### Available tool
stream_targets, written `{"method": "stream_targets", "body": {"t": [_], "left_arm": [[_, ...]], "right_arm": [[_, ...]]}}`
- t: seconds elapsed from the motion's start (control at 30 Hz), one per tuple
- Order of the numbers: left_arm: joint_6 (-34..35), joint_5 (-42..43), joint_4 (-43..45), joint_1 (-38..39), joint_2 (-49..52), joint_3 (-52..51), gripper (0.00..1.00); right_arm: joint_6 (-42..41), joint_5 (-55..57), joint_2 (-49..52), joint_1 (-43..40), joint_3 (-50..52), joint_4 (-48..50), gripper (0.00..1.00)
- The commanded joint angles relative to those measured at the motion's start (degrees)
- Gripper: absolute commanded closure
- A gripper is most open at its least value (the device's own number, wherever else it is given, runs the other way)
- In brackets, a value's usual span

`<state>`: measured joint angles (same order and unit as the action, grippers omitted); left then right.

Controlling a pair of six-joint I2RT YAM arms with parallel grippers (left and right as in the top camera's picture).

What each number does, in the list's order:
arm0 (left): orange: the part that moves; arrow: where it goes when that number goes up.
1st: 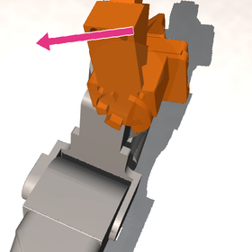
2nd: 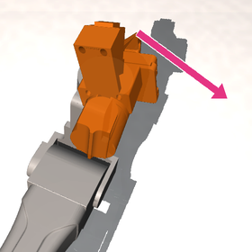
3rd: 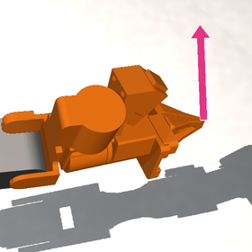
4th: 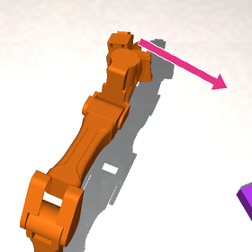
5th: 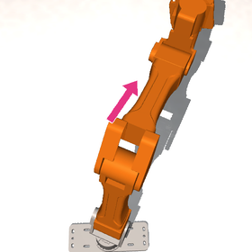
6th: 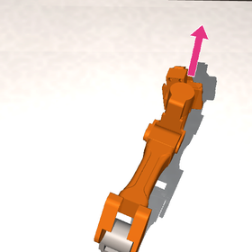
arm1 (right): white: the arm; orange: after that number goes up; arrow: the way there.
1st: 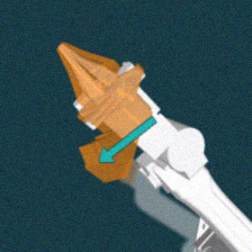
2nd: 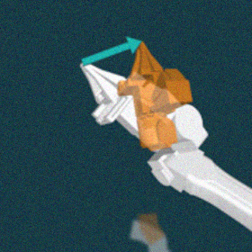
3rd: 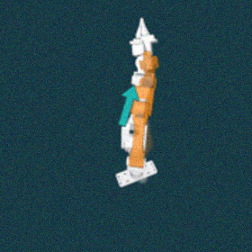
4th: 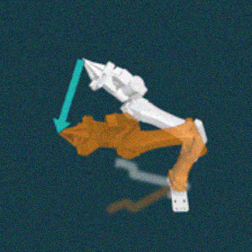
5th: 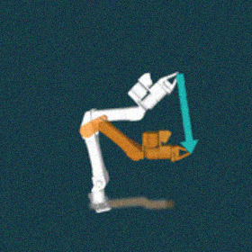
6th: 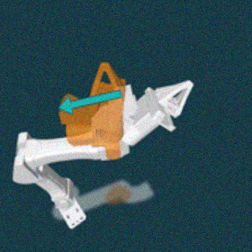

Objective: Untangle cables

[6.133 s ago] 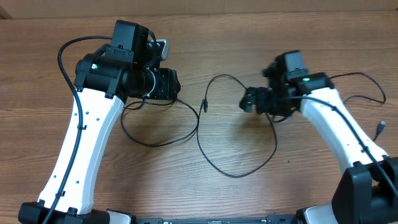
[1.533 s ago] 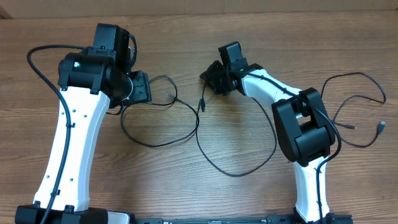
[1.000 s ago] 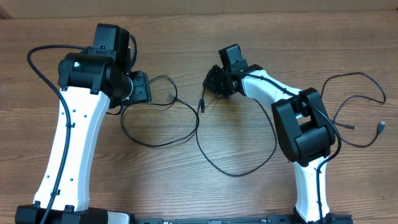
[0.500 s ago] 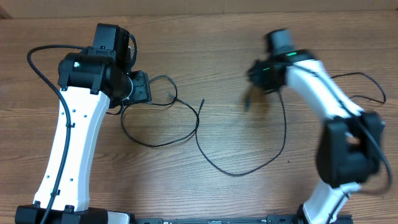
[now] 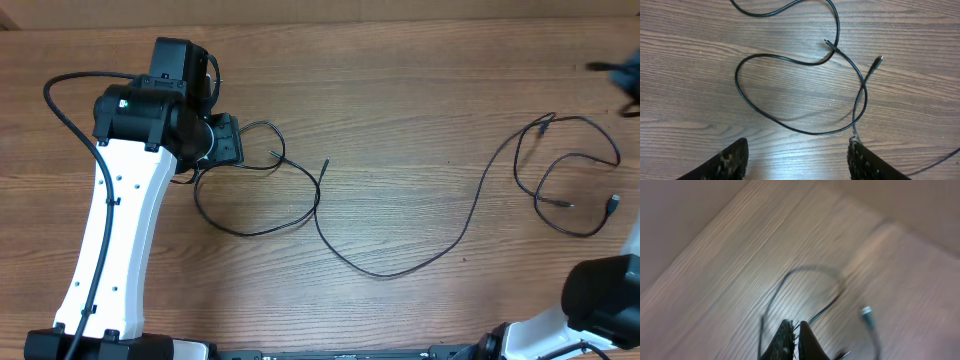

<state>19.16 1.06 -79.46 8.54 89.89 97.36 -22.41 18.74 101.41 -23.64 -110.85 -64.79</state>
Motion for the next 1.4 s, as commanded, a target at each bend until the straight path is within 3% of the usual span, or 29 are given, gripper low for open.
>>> {"method": "stream_targets", "body": {"t": [0.0,0.17,0.3,0.4,0.47,0.6,0.73,0.8,0.87,1.0,1.17,1.37], "left_arm": [[0.15,0.70,0.20,0.11,-0.33,1.16,0.37],[0.17,0.72,0.17,0.11,-0.33,1.16,0.37],[0.15,0.70,0.22,0.11,-0.33,1.16,0.37],[0.15,0.46,0.20,0.11,-0.35,1.16,0.37],[0.13,0.42,0.20,0.11,-0.35,1.16,0.36],[0.13,0.28,0.24,0.11,-0.33,1.16,0.36],[0.13,0.02,0.52,0.11,-0.33,1.16,0.36],[0.11,0.00,0.50,0.11,-0.33,1.16,0.36],[0.11,0.00,0.44,0.11,-0.33,1.16,0.36],[0.09,0.00,0.44,0.11,-0.33,1.16,0.36],[-1.01,-0.02,-0.04,0.11,-0.33,1.16,0.36],[-1.20,0.00,-0.02,0.11,-0.33,1.16,0.36]], "right_arm": [[0.33,6.23,-1.29,-2.97,-2.19,1.27,0.96],[0.00,4.52,-1.27,-4.94,-2.08,0.35,0.96],[2.25,-10.91,-1.27,-4.55,-2.05,-4.31,0.90],[10.16,-29.14,-1.20,-3.06,-2.03,-10.29,0.78],[15.87,-36.61,-1.11,-1.22,-1.99,-15.30,0.65],[24.46,-38.34,-1.09,4.28,-1.62,-24.11,0.46],[26.64,-38.32,-1.05,10.64,-1.29,-27.50,0.34],[27.43,-37.44,-1.05,13.99,-0.83,-28.92,0.33],[26.82,-34.38,-1.05,17.11,-0.55,-31.01,0.34],[17.18,-26.14,-1.73,21.59,-0.48,-32.28,0.34],[9.81,-28.26,-6.19,25.00,2.03,-32.28,0.30],[3.06,-28.00,-12.98,29.90,13.07,-32.09,0.30]]}}
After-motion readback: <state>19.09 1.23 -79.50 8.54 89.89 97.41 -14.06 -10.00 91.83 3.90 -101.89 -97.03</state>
